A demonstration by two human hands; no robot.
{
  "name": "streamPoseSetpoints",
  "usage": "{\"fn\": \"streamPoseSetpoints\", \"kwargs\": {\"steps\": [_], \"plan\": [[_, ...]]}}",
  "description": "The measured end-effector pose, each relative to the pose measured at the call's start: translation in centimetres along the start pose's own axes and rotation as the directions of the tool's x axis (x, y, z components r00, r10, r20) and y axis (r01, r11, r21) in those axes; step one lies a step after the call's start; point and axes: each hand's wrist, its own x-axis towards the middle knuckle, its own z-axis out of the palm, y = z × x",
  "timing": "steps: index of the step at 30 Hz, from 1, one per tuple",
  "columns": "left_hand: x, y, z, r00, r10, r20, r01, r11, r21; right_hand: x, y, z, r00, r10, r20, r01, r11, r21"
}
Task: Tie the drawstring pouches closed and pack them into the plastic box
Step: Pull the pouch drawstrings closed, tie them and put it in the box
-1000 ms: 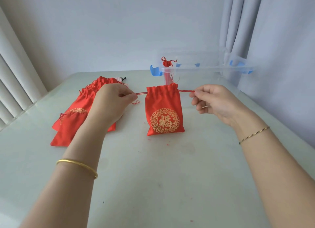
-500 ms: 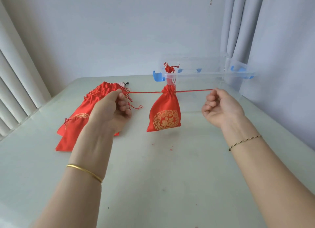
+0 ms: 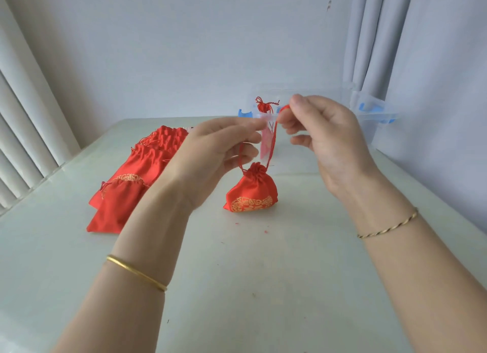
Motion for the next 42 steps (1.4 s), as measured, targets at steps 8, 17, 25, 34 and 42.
{"fn": "streamPoseSetpoints", "kwargs": {"steps": [8,17,25,34,42], "plan": [[-0.2,-0.2,1.2,0.992,0.120,-0.042,-0.099,0.939,0.330,-0.2,0.3,0.4,0.995,0.027,0.100,-0.023,0.999,-0.040],[-0.1,-0.3,0.8,0.992,0.116,-0.056,-0.105,0.979,0.173,-0.5,1.7,0.5,0.933,0.256,0.252,-0.204,0.955,-0.216],[0.1,-0.8,0.4,0.992,0.094,-0.082,-0.086,0.992,0.096,-0.7,0.0,-1.5,0.748,0.405,0.526,-0.213,0.897,-0.387],[-0.3,-0.4,1.0,0.898,0.421,0.124,-0.405,0.687,0.603,-0.2,2.1,-0.4,0.872,0.297,0.390,-0.313,0.950,-0.024],[-0.2,-1.7,1.3,0.750,0.660,0.054,-0.465,0.467,0.752,-0.3,2.4,-0.8,0.772,0.325,0.547,-0.419,0.907,0.052]]}}
